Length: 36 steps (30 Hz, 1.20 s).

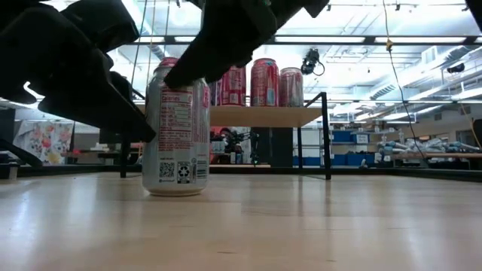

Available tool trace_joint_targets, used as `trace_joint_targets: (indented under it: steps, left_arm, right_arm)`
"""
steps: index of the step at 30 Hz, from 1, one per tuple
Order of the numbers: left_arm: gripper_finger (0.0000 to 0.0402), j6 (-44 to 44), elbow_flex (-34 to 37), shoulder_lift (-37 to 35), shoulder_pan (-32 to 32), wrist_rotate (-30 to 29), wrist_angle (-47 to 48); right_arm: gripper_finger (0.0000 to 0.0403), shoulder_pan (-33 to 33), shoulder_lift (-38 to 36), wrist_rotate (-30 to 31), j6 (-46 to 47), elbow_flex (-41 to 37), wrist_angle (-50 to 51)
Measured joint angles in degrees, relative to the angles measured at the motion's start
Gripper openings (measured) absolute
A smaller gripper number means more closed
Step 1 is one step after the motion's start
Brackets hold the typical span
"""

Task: Place canned beverage on shelf
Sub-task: Put the red silver soda can on the shelf

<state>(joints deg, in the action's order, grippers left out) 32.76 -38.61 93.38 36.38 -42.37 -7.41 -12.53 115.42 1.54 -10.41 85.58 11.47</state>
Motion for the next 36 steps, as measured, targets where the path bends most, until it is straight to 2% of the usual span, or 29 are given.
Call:
trace_joint_targets:
  steps: [7, 17, 22, 25, 36]
  left_arm:
    - [0.0336, 2.11, 0.02, 0.00, 0.07, 0.00, 0.90]
    - [0.0336, 5.85, 0.00, -0.15, 0.22, 0.04, 3.09]
    - [0.0336, 6.27, 0.02, -2.27, 0.40, 0.01, 6.09]
    - [0.0336, 6.81, 0.00, -3.35, 0.77, -0.01, 6.78]
    - [0.0336, 7.23, 0.02, -3.50, 1.71, 1.12, 7.66]
  right_arm:
    - [0.0394, 1.36, 0.74, -3.33, 0.42, -0.11, -1.13]
    - [0.0313, 2.27, 0.57, -5.64, 3.37, -3.31, -5.01]
    - [0.0313, 2.28, 0.38, -4.27, 4.42, -3.36, -4.57]
    - [0.0320, 2.27, -0.77, -1.53, 4.50, -3.48, -2.05]
    - [0.0319, 5.18, -11.19, 0.57, 4.04, -3.74, 13.70]
